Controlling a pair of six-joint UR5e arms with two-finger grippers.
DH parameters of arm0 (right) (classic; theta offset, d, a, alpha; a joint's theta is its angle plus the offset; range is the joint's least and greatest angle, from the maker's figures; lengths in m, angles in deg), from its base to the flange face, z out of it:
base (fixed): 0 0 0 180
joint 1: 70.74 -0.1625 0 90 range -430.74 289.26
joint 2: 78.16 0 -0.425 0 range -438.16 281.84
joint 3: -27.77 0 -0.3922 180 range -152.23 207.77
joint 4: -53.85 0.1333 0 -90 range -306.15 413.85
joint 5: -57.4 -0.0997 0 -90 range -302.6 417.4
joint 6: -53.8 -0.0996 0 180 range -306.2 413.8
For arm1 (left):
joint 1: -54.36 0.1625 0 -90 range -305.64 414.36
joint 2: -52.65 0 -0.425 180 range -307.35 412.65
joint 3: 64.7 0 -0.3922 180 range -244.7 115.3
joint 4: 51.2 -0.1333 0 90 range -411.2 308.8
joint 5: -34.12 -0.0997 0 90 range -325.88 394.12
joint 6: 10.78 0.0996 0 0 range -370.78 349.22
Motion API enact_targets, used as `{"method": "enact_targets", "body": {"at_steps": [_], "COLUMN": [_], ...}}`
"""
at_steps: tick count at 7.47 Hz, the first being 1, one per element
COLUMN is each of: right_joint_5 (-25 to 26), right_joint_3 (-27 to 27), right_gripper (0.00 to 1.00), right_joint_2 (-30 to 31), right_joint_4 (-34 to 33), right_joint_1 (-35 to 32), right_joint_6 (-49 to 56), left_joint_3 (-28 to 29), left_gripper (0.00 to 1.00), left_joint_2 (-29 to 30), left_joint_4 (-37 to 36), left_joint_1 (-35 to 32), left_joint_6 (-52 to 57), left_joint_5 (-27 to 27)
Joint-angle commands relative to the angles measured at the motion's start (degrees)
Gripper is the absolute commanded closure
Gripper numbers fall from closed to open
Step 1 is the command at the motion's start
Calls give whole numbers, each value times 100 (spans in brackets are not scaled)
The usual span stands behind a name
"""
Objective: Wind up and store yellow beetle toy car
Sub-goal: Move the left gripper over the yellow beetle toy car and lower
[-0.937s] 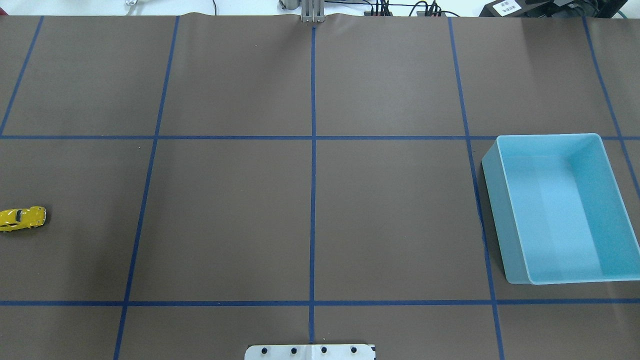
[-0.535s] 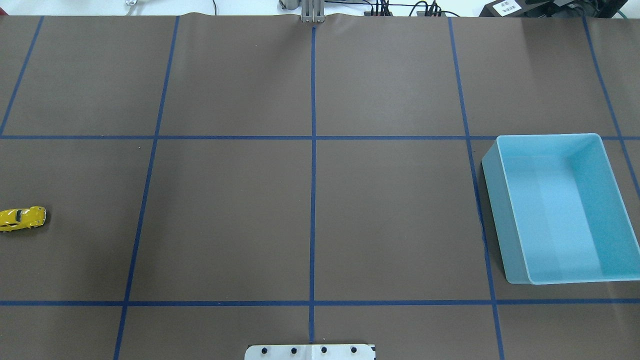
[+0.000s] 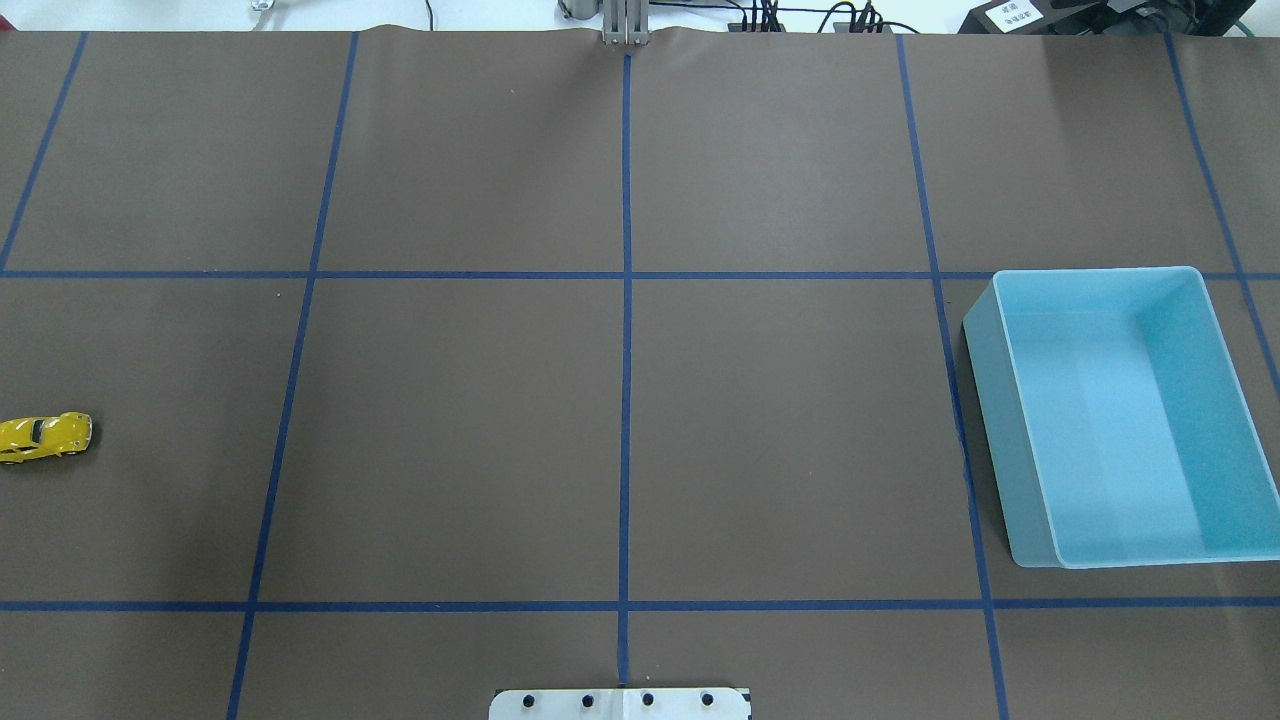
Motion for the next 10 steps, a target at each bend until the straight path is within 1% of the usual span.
{"method": "enact_targets", "body": {"at_steps": [1,3,4,5,6,7,8,9,10], "right_joint_5": [-3,-12,14,40,40,49,32,-55,-195], "right_joint_3": [2,-7,2,45,107,73,46,-85,-190], "right_gripper": [0,0,0,0,0,0,0,0,0], "right_joint_2": [1,1,1,36,36,27,-42,-69,0], "right_joint_4": [0,0,0,0,0,0,9,0,-26], "right_joint_1": [-3,-3,-3,-3,-3,-3,-12,-29,-195], "right_joint_6": [-4,-4,-4,-74,-92,-92,4,5,5], "left_joint_3": [-25,158,307,465,719,696,704,722,757], "left_gripper": [0,0,0,0,0,1,1,1,1], "left_joint_2": [-137,-163,-285,-504,-428,-323,-296,-287,-174], "left_joint_4": [19,54,185,499,668,756,1010,1090,1170], "left_joint_1": [-34,-42,-60,-34,-7,28,89,211,221], "left_joint_6": [1014,2127,2438,2459,2476,2459,2416,2415,2389], "left_joint_5": [27,-43,-35,-43,-35,-287,-603,-641,-789]}}
